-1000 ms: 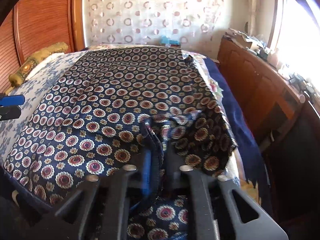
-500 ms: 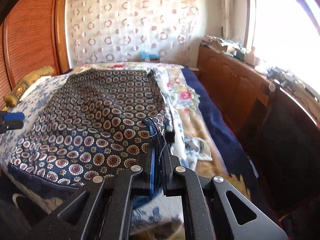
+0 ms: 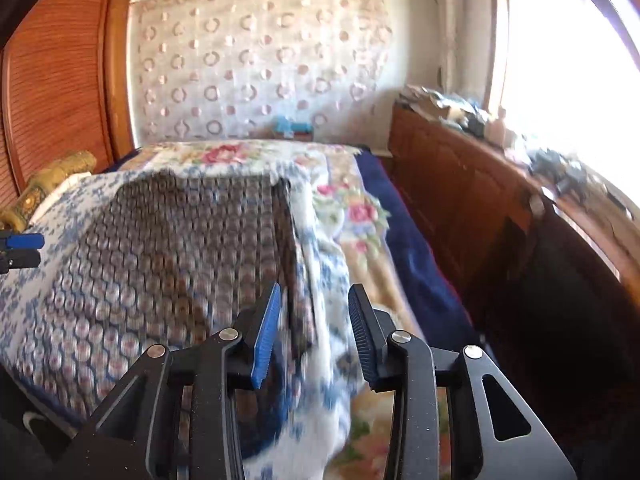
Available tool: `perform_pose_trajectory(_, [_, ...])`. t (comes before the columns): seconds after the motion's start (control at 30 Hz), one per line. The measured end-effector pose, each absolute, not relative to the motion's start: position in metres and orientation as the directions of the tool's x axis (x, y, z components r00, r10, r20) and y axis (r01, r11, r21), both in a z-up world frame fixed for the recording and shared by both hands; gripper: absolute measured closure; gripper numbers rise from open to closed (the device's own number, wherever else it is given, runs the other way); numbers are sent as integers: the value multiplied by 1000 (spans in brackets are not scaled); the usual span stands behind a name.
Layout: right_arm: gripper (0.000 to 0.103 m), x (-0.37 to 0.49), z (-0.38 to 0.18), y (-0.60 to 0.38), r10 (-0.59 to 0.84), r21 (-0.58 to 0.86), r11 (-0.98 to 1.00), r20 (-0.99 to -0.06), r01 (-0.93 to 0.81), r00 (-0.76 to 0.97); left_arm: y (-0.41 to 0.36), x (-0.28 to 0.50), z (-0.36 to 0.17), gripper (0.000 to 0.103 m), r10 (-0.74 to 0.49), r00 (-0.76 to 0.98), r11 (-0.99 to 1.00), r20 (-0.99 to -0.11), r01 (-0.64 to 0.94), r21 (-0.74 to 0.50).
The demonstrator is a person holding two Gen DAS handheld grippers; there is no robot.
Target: Fold small clothes
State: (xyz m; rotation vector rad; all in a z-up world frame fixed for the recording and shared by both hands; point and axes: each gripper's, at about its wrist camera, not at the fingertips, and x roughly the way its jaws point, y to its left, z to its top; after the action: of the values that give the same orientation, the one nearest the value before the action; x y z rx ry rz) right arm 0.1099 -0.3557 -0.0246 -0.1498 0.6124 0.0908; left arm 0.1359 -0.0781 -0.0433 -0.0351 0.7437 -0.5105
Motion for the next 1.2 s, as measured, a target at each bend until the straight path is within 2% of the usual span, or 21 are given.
perform_pose_trajectory(0.13, [67, 150, -9, -345, 78, -141, 972, -567, -190, 820, -77, 159, -39, 44, -407, 643, 900, -649, 402, -166])
perform_pose_trajectory(0.27, [63, 190, -8, -332, 152, -131, 952, -584, -278, 797, -72, 186, -40, 44, -403, 635, 905, -659, 383, -185])
perform_pose_trajectory(0.43, [63, 250, -27, -310, 200, -154, 912, -644, -381, 738, -69, 218, -51, 44, -374, 618, 917, -692, 357, -178])
perform_pose_trajectory(0.63, [63, 312, -60, -297, 281, -56, 881, -739, -471, 613, -68, 251, -70, 44, -369, 575, 918, -730, 346, -191])
perform_pose_trajectory(0.83, [63, 343, -84, -294, 289, -11, 872, -795, -489, 533, -67, 263, -84, 44, -370, 538, 916, -757, 346, -202])
perform_pose_trajectory(1.1, [61, 355, -86, -294, 329, 32, 865, -788, -500, 520, -63, 264, -89, 44, -383, 524, 910, -760, 353, -216])
perform_pose_trajectory(1.13, [64, 355, -86, -293, 333, 34, 863, -789, -504, 516, -63, 265, -89, 44, -384, 525, 910, -760, 354, -216])
perform_pose_trajectory(1.17, [93, 355, -85, -292, 344, 41, 856, -788, -515, 510, -63, 265, -89, 44, -385, 525, 910, -760, 354, -216])
perform_pose_trajectory(1.2, [100, 356, -85, -290, 352, 46, 849, -792, -526, 499, -63, 263, -88, 44, -386, 524, 909, -759, 355, -217])
